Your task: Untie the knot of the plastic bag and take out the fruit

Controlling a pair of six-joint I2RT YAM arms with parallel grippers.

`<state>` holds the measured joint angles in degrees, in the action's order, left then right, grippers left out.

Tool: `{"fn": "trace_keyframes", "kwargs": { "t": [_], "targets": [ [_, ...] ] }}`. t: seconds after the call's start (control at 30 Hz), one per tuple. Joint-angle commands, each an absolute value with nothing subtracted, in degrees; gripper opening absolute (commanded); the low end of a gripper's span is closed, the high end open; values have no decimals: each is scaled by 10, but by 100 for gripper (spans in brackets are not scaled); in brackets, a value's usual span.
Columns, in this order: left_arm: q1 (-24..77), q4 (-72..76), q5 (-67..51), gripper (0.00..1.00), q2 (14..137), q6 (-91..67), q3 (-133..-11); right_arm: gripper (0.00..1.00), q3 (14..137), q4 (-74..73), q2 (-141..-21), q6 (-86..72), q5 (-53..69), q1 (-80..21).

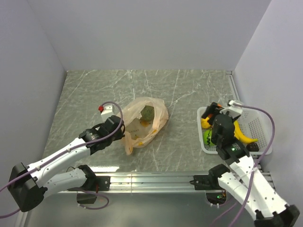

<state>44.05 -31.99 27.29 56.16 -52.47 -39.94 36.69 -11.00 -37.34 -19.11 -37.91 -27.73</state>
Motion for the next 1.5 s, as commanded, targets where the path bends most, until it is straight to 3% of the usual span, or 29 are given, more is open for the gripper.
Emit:
{"fn": "trace_keyframes", "kwargs": {
  "t": [0.0,0.17,0.23,0.27,0.43,0.6,0.87,0.93,1.03,1.1,1.3,1.47],
  "targets": [
    [439,-288,241,1,563,-486,-432,44,343,-171,-355,-256,-427,-206],
    [439,-280,218,0,569,-461,-453,55,323,-174,-367,-289,-392,-78],
    [439,-280,214,0,569,-451,-458,66,320,-171,-378,-311,-393,-44],
    [439,-281,211,0,568,-447,-462,78,320,-173,-381,-332,-392,-20],
    [439,-287,207,0,560,-431,-474,82,336,-170,-388,-309,-383,-5],
    [439,-275,189,0,561,-434,-475,95,364,-178,-364,-269,-302,-9],
    [439,-269,172,1,584,-430,-505,98,378,-218,-343,-246,-295,-9],
    [439,-268,172,0,590,-430,-511,98,388,-201,-329,-219,-211,-11],
    [439,-265,177,0,596,-433,-512,89,396,-143,-315,-172,-22,-32],
    [439,-259,177,1,606,-435,-515,86,418,-132,-339,-147,28,-92],
    [439,-251,172,1,642,-442,-547,80,517,-139,-460,-86,16,-347],
    [439,-258,181,1,659,-437,-582,71,575,-93,-586,-95,116,-431]
  ]
}}
